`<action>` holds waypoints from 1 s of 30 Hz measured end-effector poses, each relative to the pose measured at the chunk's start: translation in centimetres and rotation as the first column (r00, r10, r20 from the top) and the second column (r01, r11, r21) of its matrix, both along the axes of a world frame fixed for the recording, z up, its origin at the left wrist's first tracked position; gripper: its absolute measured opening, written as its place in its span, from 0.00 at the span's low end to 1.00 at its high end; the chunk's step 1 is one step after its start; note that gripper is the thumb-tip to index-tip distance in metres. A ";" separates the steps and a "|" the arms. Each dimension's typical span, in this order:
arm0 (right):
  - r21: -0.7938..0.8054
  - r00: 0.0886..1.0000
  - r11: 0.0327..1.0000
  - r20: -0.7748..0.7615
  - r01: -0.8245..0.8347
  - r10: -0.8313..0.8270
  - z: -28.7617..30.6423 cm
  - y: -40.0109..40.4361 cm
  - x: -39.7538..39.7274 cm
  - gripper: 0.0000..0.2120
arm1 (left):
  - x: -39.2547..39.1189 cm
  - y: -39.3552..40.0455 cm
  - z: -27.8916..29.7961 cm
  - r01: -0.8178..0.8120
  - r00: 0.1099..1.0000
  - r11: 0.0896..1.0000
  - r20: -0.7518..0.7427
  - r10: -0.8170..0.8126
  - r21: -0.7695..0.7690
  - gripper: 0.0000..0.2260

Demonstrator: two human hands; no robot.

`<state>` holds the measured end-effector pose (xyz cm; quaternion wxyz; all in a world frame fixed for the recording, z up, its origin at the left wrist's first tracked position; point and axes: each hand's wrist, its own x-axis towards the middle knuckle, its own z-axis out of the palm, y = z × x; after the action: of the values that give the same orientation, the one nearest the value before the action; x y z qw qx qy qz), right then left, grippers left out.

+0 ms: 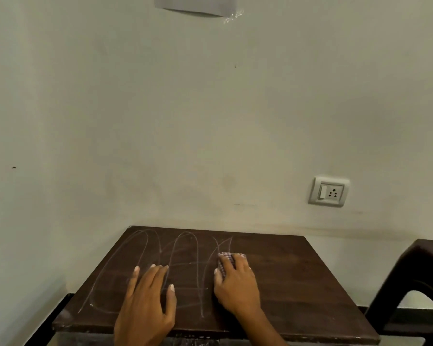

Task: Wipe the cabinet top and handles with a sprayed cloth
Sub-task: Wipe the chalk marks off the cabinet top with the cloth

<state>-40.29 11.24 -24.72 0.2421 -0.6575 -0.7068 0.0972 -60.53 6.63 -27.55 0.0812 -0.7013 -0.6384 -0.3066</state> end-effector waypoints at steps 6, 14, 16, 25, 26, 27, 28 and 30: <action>0.023 0.996 0.996 0.008 -0.087 0.087 0.0 0.0 -1.1 0.25 | -0.2 0.0 0.5 0.005 1.000 0.999 0.009 -0.005 -0.043 0.24; 0.019 0.998 0.998 0.026 0.061 -0.062 0.0 2.3 3.9 0.26 | -0.1 0.7 0.4 -0.031 0.999 1.000 -0.041 0.030 -0.005 0.24; 0.012 0.998 0.998 0.011 0.056 -0.056 -0.1 2.6 3.1 0.26 | 0.0 1.4 0.0 -0.040 0.998 0.996 -0.049 0.044 0.082 0.29; 0.177 0.997 0.984 0.071 -0.028 0.016 0.3 2.0 -1.9 0.21 | -1.6 3.4 -2.0 0.039 0.975 0.941 -0.218 0.037 0.336 0.28; 0.202 0.997 0.979 0.077 -0.024 0.009 0.2 2.2 -1.3 0.21 | -1.3 4.1 -2.1 0.002 0.953 0.881 -0.268 0.142 0.473 0.25; 0.180 0.998 0.984 0.063 -0.005 -0.006 -0.1 2.8 -0.4 0.21 | -2.4 4.1 -2.5 0.026 0.899 0.894 -0.402 0.175 0.447 0.22; 0.163 0.999 0.987 0.035 0.018 -0.024 -0.1 3.3 0.5 0.21 | -1.9 4.1 -2.9 0.102 0.898 0.902 -0.428 0.098 0.420 0.20; 0.114 0.997 0.991 0.009 0.069 -0.071 0.3 3.6 2.2 0.25 | -2.2 4.2 -3.9 0.149 0.839 0.871 -0.527 0.139 0.467 0.17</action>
<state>-38.10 14.82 -24.38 0.2780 -0.6677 -0.6892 0.0439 -62.77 10.81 -31.42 0.4334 -0.7168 -0.4876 -0.2464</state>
